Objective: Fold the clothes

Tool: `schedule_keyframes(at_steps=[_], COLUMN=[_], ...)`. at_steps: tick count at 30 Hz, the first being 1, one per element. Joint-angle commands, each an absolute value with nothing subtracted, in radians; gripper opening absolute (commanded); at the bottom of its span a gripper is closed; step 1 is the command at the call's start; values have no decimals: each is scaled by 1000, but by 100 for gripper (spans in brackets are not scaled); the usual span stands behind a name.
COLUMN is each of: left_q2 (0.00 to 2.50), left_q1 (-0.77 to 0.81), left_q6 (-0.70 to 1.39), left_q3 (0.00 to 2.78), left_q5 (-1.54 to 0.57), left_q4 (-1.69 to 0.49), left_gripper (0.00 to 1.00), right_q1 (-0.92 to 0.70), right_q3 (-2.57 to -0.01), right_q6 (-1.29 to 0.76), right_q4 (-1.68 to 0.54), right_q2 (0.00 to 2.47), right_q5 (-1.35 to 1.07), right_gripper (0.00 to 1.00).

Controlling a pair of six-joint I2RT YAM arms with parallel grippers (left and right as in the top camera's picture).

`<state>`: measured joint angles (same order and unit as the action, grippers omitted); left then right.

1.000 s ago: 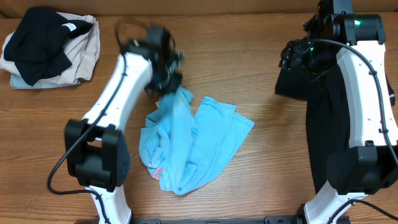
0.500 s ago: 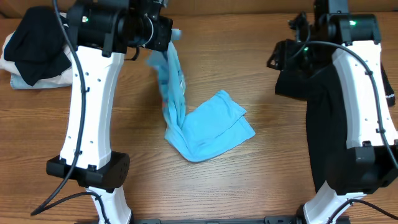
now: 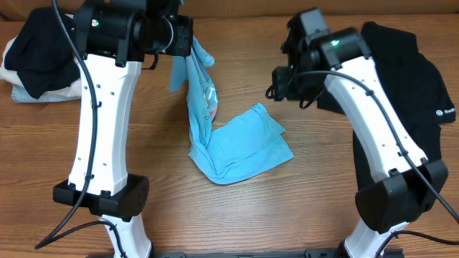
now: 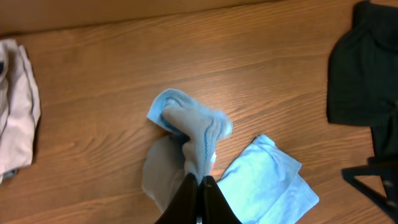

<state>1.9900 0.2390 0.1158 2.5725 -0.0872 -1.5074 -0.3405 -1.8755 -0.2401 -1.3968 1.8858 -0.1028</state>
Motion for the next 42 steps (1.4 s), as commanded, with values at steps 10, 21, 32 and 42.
schedule_keyframes(at_steps=[10, 21, 32, 42], left_q2=[1917, 1917, 1917, 1917], left_q1=[111, 110, 110, 110], left_q6=[161, 161, 161, 161], left_q3=[2602, 2602, 2602, 2602], left_q5=[-63, -14, -15, -4], left_q4=[-1583, -1618, -1628, -1646], left_gripper=[4, 4, 4, 4], right_q1=[-337, -337, -337, -324], right_q3=[-1446, -1185, -1118, -1150], right_q6=[-411, -447, -447, -446], right_q4=[-1065, -754, -586, -580], right_q2=[1859, 1859, 1859, 1847], right_q5=[-62, -69, -68, -73], right_gripper=[46, 41, 34, 4])
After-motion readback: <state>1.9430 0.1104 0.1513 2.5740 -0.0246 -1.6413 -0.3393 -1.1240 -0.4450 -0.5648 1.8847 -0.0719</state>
